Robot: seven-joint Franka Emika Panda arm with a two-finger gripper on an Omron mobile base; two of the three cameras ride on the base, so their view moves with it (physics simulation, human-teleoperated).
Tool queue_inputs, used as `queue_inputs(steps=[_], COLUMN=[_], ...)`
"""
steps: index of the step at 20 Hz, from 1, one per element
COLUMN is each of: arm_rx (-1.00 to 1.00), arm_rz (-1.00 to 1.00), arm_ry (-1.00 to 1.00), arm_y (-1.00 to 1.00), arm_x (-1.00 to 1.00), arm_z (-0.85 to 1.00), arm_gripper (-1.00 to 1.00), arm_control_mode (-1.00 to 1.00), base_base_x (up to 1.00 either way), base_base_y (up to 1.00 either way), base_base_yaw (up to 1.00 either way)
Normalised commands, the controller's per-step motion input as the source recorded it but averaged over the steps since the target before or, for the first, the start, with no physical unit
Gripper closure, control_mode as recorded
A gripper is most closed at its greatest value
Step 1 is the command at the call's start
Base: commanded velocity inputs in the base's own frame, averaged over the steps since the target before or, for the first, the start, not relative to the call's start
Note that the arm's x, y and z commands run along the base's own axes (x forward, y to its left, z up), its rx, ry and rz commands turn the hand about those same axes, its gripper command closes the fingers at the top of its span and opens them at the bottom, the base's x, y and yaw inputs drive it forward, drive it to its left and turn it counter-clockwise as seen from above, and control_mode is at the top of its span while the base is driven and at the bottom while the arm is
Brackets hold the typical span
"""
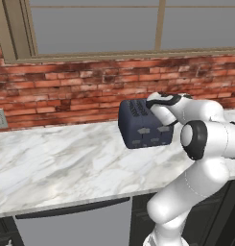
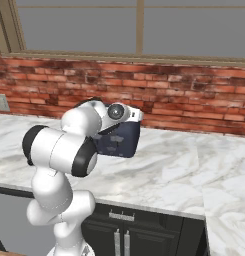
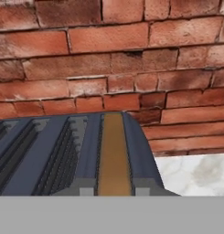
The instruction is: Start the toaster. Once the lever pops up, take the bread to the plate on the dining counter.
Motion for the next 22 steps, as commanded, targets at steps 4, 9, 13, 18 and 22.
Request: queue_inputs(steps=[4,9,13,18,22], arm_rx=[0.00,0.00,-0.02,-0.06,-0.09], arm_rz=[0.02,0.10,0.10,0.05,0.00], arm_ry=[-0.01,-0.11,-0.10,-0.01,0.06], arm_y=[0.00,0.00,0.00,0.02,0.22], arm_x=[0.00,-0.15,-0.32,-0.73,-1.00], arm_z=[0.28,0.58,0.91,1.00,0.97], arm_gripper=[1.00,1.00,1.00,1.00,1.00], arm_control_mode=[-1.00,-1.00,-1.00,-1.00,-1.00], base_base_x=[0.00,0.00,0.00,0.00,0.00], base_base_y=[0.00,0.00,0.00,0.00,0.00], base_base_yaw=[0.00,0.00,0.00,0.00,0.00])
